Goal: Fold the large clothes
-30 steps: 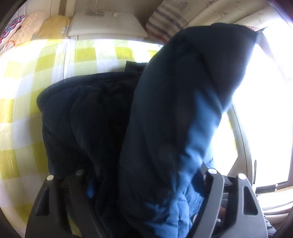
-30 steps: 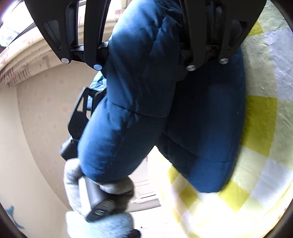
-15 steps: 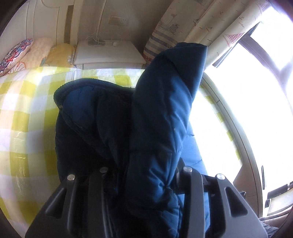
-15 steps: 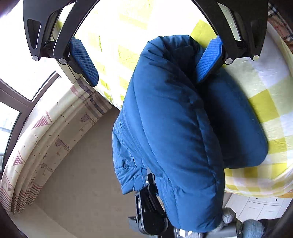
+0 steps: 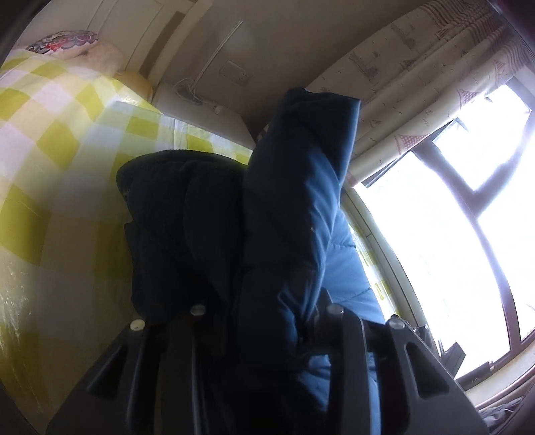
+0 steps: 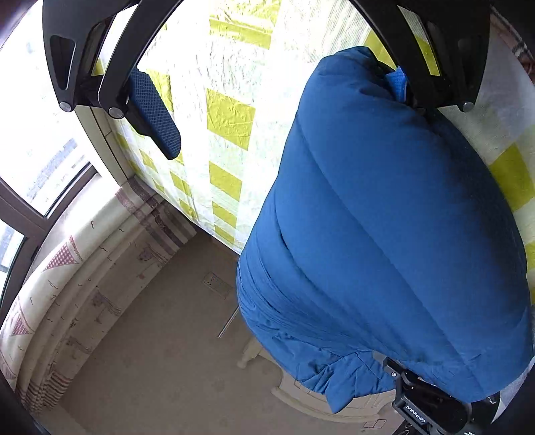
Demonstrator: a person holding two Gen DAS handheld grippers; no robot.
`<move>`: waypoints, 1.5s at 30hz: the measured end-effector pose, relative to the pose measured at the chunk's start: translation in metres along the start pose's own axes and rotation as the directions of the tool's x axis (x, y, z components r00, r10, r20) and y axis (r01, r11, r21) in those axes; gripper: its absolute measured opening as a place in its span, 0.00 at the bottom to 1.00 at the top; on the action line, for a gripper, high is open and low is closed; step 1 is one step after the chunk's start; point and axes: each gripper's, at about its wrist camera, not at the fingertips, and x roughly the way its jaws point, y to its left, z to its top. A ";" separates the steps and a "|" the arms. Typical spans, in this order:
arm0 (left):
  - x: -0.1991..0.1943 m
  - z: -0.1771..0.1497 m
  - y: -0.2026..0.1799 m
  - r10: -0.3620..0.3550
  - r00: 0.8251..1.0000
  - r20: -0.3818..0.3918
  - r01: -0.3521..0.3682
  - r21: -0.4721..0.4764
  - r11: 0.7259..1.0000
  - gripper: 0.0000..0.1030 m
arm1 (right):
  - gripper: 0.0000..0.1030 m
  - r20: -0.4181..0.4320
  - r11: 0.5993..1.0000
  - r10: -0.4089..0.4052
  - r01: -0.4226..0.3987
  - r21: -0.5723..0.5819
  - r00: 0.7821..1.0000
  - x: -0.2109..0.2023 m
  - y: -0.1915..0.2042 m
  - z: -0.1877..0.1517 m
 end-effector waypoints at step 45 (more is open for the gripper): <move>-0.010 0.037 -0.096 0.205 0.944 0.260 -0.275 0.272 0.922 0.77 | 0.93 0.100 0.878 0.478 -0.475 -0.052 0.873 -0.031 0.107 0.082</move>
